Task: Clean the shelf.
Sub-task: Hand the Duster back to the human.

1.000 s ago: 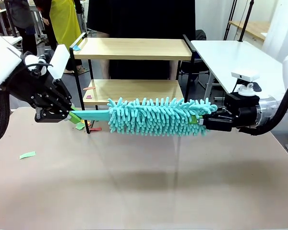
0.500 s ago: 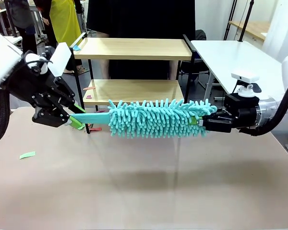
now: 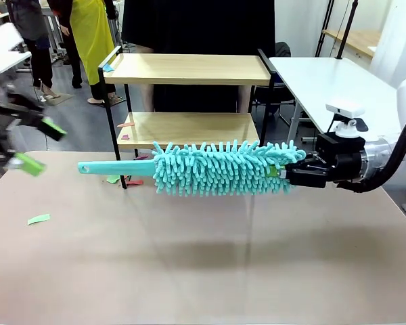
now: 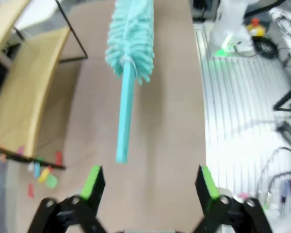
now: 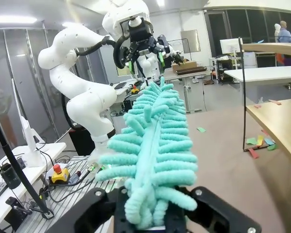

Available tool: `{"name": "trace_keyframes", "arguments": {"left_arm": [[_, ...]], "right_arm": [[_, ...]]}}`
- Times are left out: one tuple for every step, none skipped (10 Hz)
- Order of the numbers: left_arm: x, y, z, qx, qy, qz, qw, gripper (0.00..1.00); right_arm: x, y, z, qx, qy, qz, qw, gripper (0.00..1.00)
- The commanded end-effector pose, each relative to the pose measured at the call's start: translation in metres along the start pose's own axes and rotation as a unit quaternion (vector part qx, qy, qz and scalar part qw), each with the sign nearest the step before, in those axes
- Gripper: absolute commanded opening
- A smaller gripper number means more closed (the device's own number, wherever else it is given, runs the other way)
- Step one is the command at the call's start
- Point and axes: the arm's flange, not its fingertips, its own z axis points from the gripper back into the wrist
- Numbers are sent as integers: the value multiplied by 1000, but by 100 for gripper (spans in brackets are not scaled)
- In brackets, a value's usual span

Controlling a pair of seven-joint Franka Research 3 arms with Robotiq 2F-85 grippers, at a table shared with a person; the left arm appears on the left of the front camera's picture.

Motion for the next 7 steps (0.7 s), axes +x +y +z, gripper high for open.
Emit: {"name": "trace_keyframes", "arguments": {"left_arm": [[-33,-8,37,1,25,6,1000,100],[-50,-13,52,-5,47,19,999,100],[-63,-19,64,-6,64,38,997,100],[-73,-19,72,-1,66,46,997,100],[-76,-20,74,9,50,51,997,100],[-70,-21,66,3,58,53,997,100],[-70,-21,66,3,58,53,997,100]], "right_arm": [[4,1,-1,3,-4,-9,1000,0],[4,1,-1,3,-4,-9,1000,0],[4,1,-1,3,-4,-9,1000,0],[4,1,-1,3,-4,-9,1000,0],[4,1,-1,3,-4,-9,1000,0],[4,1,-1,3,-4,-9,1000,0],[0,0,0,0,0,-1,1000,17]]}}
